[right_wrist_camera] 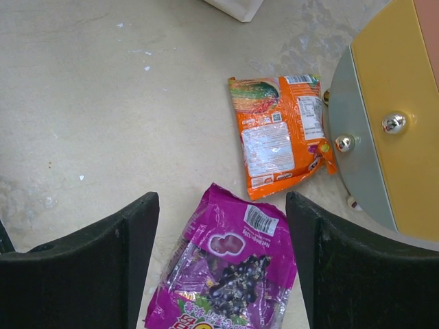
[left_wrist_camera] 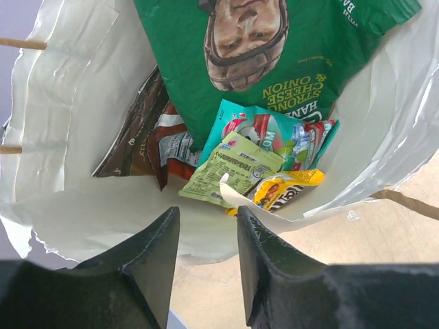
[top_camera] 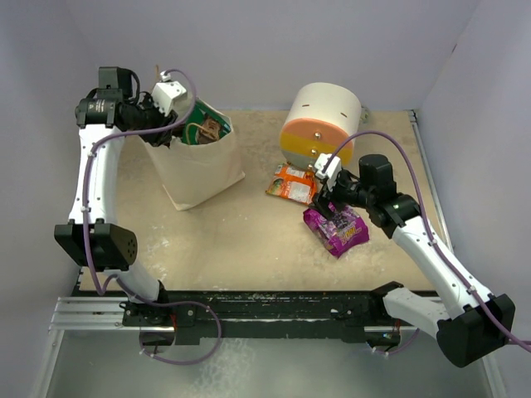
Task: Place the snacks into the paper bag
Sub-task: Place the snack in the paper bag, then pick up the snack from the center of the board.
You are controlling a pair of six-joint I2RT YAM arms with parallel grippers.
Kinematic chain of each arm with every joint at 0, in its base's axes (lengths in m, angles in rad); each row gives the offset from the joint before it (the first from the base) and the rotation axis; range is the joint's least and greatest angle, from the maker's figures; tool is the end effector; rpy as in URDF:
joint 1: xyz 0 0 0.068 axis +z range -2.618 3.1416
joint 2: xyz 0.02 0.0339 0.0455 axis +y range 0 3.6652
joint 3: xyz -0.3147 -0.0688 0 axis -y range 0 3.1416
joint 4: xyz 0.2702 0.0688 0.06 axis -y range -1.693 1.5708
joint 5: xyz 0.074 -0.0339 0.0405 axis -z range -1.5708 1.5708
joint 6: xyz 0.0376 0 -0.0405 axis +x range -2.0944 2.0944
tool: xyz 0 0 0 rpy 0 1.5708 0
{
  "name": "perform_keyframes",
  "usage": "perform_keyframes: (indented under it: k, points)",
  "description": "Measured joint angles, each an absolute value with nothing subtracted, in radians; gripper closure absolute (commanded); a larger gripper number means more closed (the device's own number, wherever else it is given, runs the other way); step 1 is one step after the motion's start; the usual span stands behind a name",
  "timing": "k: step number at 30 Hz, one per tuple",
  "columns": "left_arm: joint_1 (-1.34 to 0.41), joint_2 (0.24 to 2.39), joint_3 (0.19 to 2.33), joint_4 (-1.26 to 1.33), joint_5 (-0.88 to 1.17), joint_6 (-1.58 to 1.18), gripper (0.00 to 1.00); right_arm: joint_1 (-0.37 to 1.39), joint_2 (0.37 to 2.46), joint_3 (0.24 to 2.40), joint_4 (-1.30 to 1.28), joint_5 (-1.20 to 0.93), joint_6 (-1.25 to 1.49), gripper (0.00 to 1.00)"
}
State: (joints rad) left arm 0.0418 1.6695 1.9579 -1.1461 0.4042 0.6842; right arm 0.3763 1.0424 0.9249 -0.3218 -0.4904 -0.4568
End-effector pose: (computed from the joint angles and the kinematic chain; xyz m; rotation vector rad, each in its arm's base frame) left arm 0.3643 0.0004 0.4789 0.9071 2.1613 -0.1386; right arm 0.2108 0.1024 0.3676 -1.0761 1.6637 0.4393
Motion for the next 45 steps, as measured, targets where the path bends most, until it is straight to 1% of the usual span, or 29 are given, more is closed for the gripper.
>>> perform_keyframes:
  k: [3, 5, 7, 13, 21, 25, 30, 35, 41, 45]
  points:
    - [0.041, 1.658, 1.954, -1.138, 0.41, 0.664, 0.42, 0.376, 1.042, 0.923, -0.318, -0.49, -0.457, 0.23]
    - [0.042, 1.633, 1.938, -1.122, 0.412, 0.655, 0.3, 0.375, 1.042, 0.922, -0.315, -0.49, -0.457, 0.22]
    - [0.041, 1.593, 1.908, -1.1, 0.41, 0.642, 0.21, 0.374, 1.042, 0.919, -0.309, -0.49, -0.457, 0.22]
    - [0.041, 1.424, 1.793, -1.007, 0.343, 0.604, 0.0, 0.37, 1.042, 0.908, -0.299, -0.485, -0.457, 0.2]
    - [0.043, 1.133, 1.536, -0.829, 0.262, 0.497, 0.01, 0.365, 1.043, 0.904, -0.28, -0.433, -0.461, 0.17]
    - [0.043, 1.032, 1.452, -0.787, 0.259, 0.447, 0.01, 0.365, 1.073, 0.907, -0.294, -0.397, -0.485, 0.17]
    - [0.043, 0.941, 1.316, -0.761, 0.281, 0.416, 0.01, 0.365, 1.213, 0.965, -0.369, -0.357, -0.519, 0.16]
    - [0.044, 0.85, 1.191, -0.757, 0.297, 0.401, 0.01, 0.381, 1.301, 1.002, -0.369, -0.347, -0.529, 0.16]
    - [0.051, 0.789, 1.149, -0.748, 0.32, 0.398, 0.01, 0.503, 1.427, 1.052, -0.33, -0.216, -0.544, 0.17]
    - [0.056, 0.776, 1.146, -0.747, 0.327, 0.398, 0.01, 0.572, 1.548, 1.086, -0.295, -0.118, -0.558, 0.19]
